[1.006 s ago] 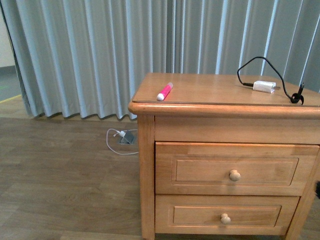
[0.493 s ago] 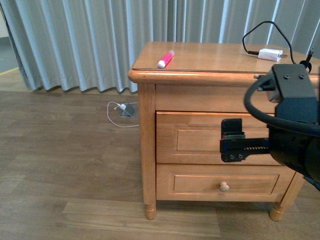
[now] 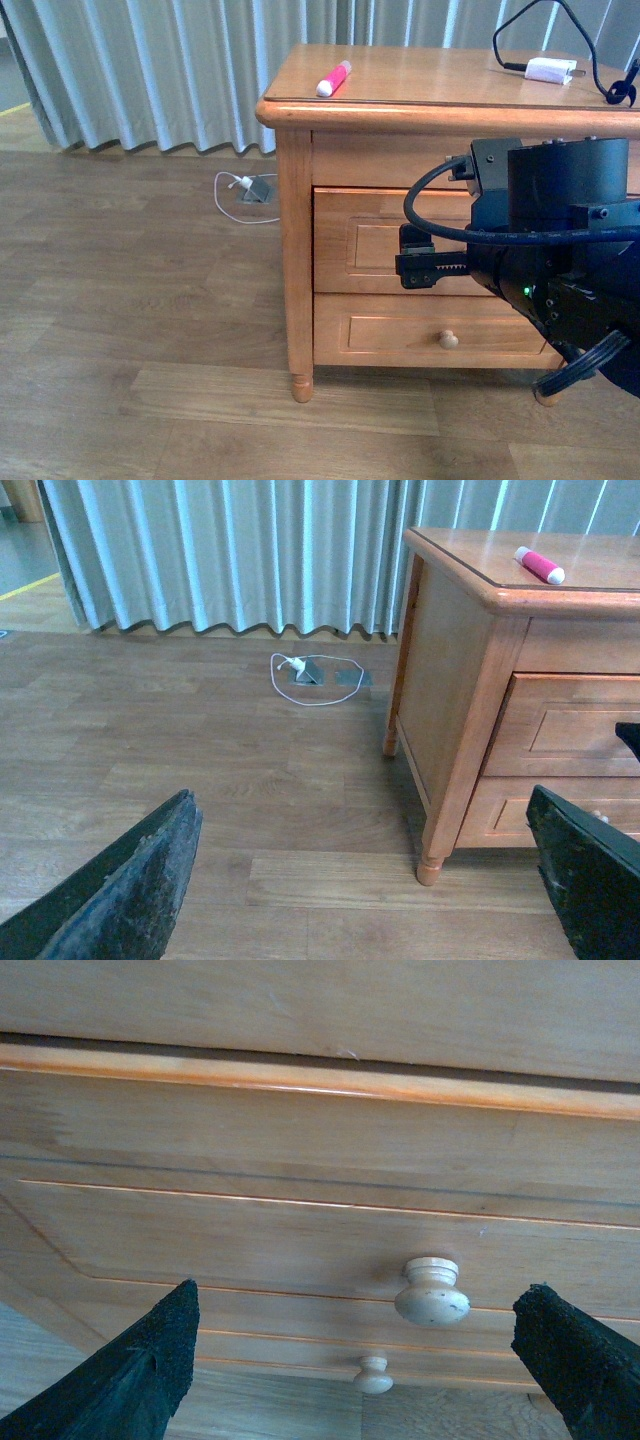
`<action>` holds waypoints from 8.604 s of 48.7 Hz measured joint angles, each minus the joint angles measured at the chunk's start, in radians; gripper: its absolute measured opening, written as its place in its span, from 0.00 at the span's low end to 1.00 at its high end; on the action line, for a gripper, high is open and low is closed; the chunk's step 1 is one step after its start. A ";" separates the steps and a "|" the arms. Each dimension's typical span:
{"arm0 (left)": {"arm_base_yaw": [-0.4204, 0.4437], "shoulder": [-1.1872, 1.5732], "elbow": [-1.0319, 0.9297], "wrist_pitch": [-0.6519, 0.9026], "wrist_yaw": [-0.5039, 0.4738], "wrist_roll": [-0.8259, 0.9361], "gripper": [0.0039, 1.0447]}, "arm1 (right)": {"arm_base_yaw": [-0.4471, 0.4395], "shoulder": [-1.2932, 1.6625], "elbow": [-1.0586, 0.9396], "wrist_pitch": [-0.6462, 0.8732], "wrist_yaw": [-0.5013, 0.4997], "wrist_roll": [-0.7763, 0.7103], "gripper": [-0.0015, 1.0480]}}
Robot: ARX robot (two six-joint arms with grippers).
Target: Place pink marker in drawer with both arms
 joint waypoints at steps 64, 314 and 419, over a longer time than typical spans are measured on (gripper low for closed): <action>0.000 0.000 0.000 0.000 0.000 0.000 0.95 | -0.050 0.144 0.131 -0.013 -0.002 0.003 0.86; -0.392 1.855 1.355 0.268 -0.160 0.002 0.95 | -0.271 -2.109 -0.915 -0.824 -0.213 -0.040 0.92; -0.424 1.962 1.191 0.299 0.400 0.298 0.14 | -0.271 -2.109 -0.915 -0.824 -0.213 -0.040 0.92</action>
